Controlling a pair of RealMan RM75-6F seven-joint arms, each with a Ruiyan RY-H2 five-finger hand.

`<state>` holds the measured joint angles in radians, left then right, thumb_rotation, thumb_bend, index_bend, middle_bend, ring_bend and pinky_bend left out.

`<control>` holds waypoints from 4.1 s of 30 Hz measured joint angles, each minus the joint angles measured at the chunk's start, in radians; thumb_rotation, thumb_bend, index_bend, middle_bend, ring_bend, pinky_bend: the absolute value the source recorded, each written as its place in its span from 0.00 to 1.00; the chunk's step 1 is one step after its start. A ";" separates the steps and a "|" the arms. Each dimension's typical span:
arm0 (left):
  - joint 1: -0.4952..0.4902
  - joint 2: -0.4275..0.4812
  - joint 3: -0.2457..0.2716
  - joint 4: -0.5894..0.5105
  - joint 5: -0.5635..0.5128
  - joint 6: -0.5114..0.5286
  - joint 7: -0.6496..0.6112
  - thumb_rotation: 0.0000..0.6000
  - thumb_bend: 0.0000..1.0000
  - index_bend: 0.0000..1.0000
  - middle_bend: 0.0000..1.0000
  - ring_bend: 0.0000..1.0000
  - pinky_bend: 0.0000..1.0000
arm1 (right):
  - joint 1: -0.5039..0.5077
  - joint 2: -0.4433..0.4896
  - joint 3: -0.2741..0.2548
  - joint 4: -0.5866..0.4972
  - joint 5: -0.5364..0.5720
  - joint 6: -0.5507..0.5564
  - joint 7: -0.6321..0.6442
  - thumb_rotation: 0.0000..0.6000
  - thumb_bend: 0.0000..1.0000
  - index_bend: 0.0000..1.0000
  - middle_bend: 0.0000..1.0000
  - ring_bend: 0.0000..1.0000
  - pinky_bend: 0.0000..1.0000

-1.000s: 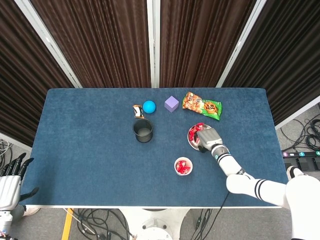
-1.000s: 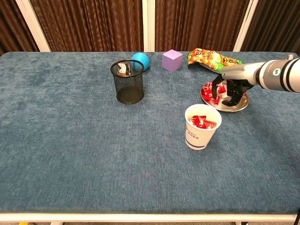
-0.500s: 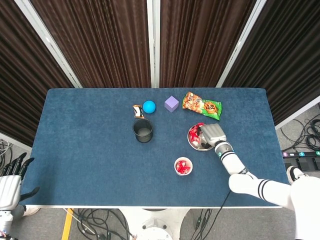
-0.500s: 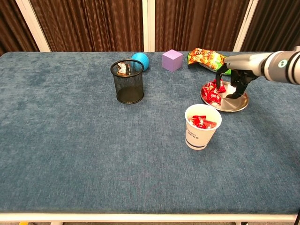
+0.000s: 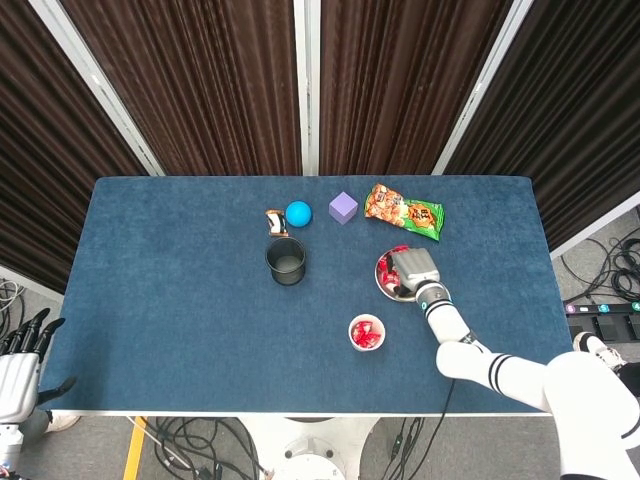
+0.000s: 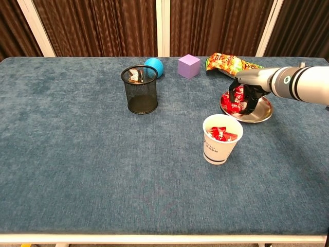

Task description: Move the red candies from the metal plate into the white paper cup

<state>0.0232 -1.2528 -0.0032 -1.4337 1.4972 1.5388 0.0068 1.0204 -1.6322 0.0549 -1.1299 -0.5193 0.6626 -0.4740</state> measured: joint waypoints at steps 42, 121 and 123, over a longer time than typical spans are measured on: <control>-0.001 0.019 0.002 -0.035 0.031 0.024 0.015 1.00 0.00 0.21 0.16 0.14 0.19 | -0.178 0.330 0.014 -0.606 -0.608 0.100 0.244 1.00 0.33 0.53 0.96 0.93 1.00; 0.018 -0.005 0.006 0.015 0.020 0.027 -0.033 1.00 0.00 0.21 0.16 0.14 0.19 | 0.018 -0.035 0.009 0.069 0.073 0.017 -0.086 1.00 0.19 0.44 0.96 0.93 1.00; 0.018 -0.005 0.006 0.016 0.019 0.025 -0.034 1.00 0.00 0.21 0.16 0.14 0.19 | 0.019 -0.046 0.011 0.084 0.078 0.011 -0.093 1.00 0.22 0.45 0.96 0.93 1.00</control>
<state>0.0414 -1.2581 0.0032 -1.4173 1.5161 1.5642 -0.0272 1.0398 -1.6784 0.0659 -1.0460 -0.4412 0.6738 -0.5667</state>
